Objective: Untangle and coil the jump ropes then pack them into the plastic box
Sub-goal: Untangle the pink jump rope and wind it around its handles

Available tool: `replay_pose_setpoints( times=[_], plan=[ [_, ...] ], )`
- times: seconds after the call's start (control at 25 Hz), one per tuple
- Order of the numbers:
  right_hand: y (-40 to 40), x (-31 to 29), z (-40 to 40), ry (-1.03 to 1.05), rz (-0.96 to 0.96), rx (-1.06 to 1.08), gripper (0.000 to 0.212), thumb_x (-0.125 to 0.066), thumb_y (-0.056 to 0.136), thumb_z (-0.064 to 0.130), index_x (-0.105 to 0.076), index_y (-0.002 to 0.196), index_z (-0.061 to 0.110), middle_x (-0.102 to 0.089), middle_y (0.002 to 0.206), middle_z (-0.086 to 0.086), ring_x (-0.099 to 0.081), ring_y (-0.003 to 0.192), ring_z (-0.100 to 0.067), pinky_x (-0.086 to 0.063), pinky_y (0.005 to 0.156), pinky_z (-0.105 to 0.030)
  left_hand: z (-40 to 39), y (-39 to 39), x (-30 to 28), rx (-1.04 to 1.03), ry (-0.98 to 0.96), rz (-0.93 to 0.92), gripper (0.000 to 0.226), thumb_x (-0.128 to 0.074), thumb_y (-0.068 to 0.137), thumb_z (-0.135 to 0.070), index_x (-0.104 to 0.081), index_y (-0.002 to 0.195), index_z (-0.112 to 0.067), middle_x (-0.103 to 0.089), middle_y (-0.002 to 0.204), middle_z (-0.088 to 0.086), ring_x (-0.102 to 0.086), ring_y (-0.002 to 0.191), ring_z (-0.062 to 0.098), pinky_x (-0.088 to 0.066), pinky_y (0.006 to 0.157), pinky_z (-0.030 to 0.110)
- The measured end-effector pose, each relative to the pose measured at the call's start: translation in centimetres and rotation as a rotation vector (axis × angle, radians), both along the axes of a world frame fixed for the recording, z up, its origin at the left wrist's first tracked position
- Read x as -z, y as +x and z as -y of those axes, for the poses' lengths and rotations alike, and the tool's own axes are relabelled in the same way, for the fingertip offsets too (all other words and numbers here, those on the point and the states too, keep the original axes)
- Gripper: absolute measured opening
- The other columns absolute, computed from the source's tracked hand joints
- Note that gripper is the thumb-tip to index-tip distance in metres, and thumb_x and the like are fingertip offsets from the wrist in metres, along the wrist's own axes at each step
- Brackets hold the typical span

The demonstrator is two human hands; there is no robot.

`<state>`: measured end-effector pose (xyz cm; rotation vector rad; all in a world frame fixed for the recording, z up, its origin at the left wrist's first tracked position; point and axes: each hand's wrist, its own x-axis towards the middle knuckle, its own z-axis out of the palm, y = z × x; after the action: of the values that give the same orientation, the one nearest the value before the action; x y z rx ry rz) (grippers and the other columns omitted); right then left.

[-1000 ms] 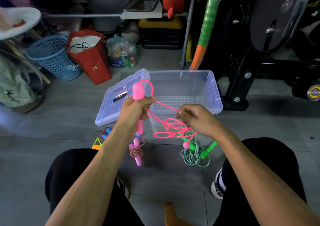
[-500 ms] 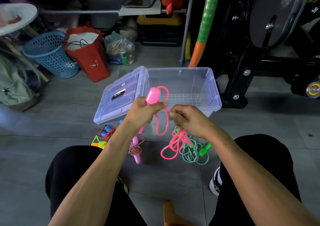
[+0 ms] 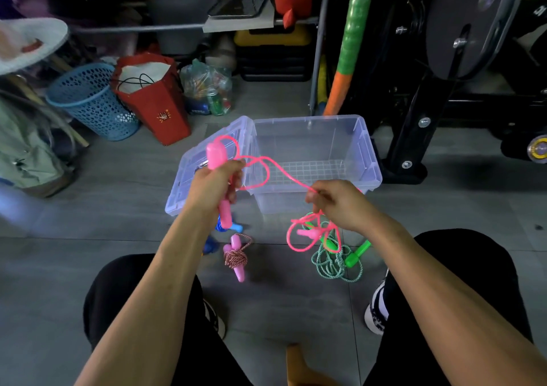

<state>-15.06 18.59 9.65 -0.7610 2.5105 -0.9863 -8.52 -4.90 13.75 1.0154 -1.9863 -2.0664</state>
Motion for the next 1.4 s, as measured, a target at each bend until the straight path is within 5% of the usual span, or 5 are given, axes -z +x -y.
replay_pose_setpoints(
  times=[0.16,0.48,0.72,1.04,1.4],
  plan=[
    [0.4,-1.8,0.4,-0.144,0.091,0.060,0.031,-0.044,0.101,0.033,-0.067,0.081,0.025,-0.047,0.056,0.006,-0.045,0.050,-0.008,-0.039,0.053,-0.028,-1.1,0.3,2.2,0.244,-0.343,0.308,0.019,-0.069,0.079,-0.024,-0.064,0.068,-0.010,-0.053,0.046,0.003,-0.037,0.039,0.019,-0.035,0.047,0.024],
    [1.2,-2.1,1.6,-0.217,0.092,-0.111,0.028,-0.048,0.100,0.026,-0.066,0.080,0.022,-0.047,0.057,-0.001,-0.038,0.053,-0.014,-0.031,0.053,-0.032,-4.8,1.1,-0.4,0.616,-0.392,-0.029,0.012,-0.072,0.086,-0.027,-0.072,0.082,-0.015,-0.057,0.058,-0.009,-0.047,0.048,0.003,-0.038,0.051,0.015],
    [1.0,-1.1,0.8,-0.069,0.123,-0.076,0.030,-0.051,0.099,0.027,-0.058,0.070,0.025,-0.049,0.058,0.009,-0.045,0.052,-0.003,-0.038,0.058,-0.024,-1.0,0.0,-0.9,-0.148,0.089,-0.164,0.027,-0.069,0.082,-0.014,-0.051,0.062,-0.016,-0.038,0.046,-0.006,-0.029,0.038,0.008,-0.027,0.041,0.021],
    [0.5,-1.9,0.4,-0.155,0.007,-0.031,0.024,-0.054,0.097,0.032,-0.068,0.080,0.023,-0.064,0.071,-0.015,-0.049,0.060,-0.029,-0.039,0.055,-0.037,-1.9,0.7,1.1,0.363,-0.780,0.180,0.015,-0.071,0.081,-0.029,-0.062,0.078,-0.017,-0.051,0.060,-0.003,-0.046,0.061,0.021,-0.036,0.055,0.029],
    [0.7,-2.3,0.4,-0.224,0.119,0.015,0.020,-0.057,0.096,0.024,-0.067,0.078,0.022,-0.056,0.062,-0.007,-0.045,0.057,-0.013,-0.036,0.058,-0.030,-1.7,-0.4,-0.4,0.014,0.013,-0.137,0.019,-0.072,0.081,-0.020,-0.061,0.068,-0.012,-0.047,0.054,-0.003,-0.035,0.043,0.012,-0.033,0.046,0.024]
  ],
)
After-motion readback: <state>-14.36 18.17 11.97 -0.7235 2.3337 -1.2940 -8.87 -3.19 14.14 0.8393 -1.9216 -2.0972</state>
